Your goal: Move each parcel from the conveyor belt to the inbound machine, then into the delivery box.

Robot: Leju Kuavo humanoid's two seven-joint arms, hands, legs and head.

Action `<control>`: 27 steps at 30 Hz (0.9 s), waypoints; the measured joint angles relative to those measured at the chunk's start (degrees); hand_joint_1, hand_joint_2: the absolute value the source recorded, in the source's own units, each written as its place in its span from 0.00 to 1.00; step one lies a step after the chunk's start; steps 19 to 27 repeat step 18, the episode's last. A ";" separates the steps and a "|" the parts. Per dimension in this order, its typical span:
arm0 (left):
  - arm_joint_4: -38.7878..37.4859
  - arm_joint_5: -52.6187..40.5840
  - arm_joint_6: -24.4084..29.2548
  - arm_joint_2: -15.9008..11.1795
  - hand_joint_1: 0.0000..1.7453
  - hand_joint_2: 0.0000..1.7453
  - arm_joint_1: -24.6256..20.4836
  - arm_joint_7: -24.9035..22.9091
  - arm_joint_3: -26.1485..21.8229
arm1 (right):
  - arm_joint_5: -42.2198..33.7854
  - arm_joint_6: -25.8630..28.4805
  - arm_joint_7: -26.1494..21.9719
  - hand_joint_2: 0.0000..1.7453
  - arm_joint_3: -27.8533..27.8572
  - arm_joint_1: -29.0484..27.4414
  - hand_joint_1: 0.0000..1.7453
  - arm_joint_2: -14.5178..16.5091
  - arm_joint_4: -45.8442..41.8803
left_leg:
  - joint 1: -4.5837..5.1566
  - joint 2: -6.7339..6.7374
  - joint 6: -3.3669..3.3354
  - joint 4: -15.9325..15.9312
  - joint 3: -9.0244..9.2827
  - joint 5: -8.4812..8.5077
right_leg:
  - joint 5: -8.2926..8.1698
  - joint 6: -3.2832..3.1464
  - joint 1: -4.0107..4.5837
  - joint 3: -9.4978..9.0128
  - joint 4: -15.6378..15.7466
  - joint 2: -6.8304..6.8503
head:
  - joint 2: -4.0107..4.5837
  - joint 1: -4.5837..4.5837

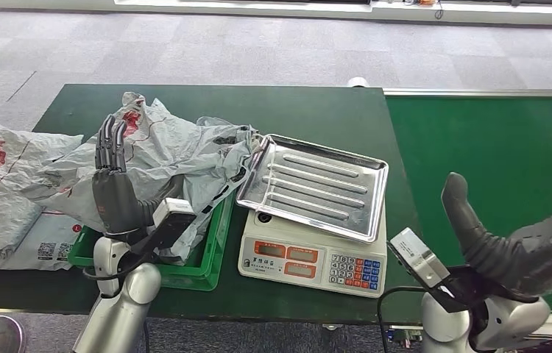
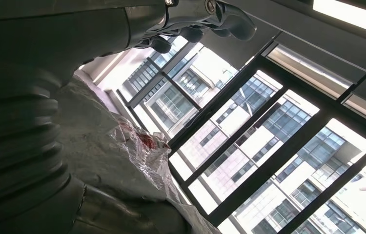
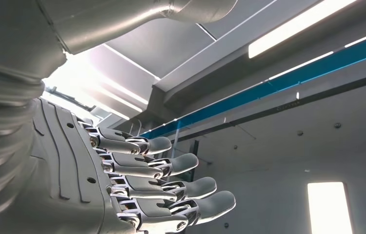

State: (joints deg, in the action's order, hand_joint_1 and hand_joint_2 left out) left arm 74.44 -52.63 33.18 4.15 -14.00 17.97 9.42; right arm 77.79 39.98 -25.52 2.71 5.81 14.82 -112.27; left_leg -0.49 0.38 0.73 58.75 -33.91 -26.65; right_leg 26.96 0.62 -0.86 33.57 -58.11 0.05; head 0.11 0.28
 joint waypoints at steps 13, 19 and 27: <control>10.29 33.73 -27.11 -0.05 0.00 1.00 4.51 18.24 0.60 | -15.56 -0.02 -9.41 1.00 0.91 0.53 0.00 0.00 6.61 | 0.00 0.01 0.00 0.00 -0.02 -0.01 | 0.00 0.01 -0.02 0.03 0.00 -0.02 | 0.00 -0.01; 12.25 33.73 -27.19 -0.12 0.00 1.00 5.11 18.38 0.66 | -15.72 -0.02 -9.53 1.00 1.19 0.62 0.00 0.01 7.92 | 0.00 0.00 0.00 0.00 -0.02 0.00 | 0.00 0.00 -0.01 0.02 0.00 0.00 | 0.00 0.00; 12.25 33.73 -27.19 -0.12 0.00 1.00 5.11 18.38 0.66 | -15.72 -0.02 -9.53 1.00 1.19 0.62 0.00 0.01 7.92 | 0.00 0.00 0.00 0.00 -0.02 0.00 | 0.00 0.00 -0.01 0.02 0.00 0.00 | 0.00 0.00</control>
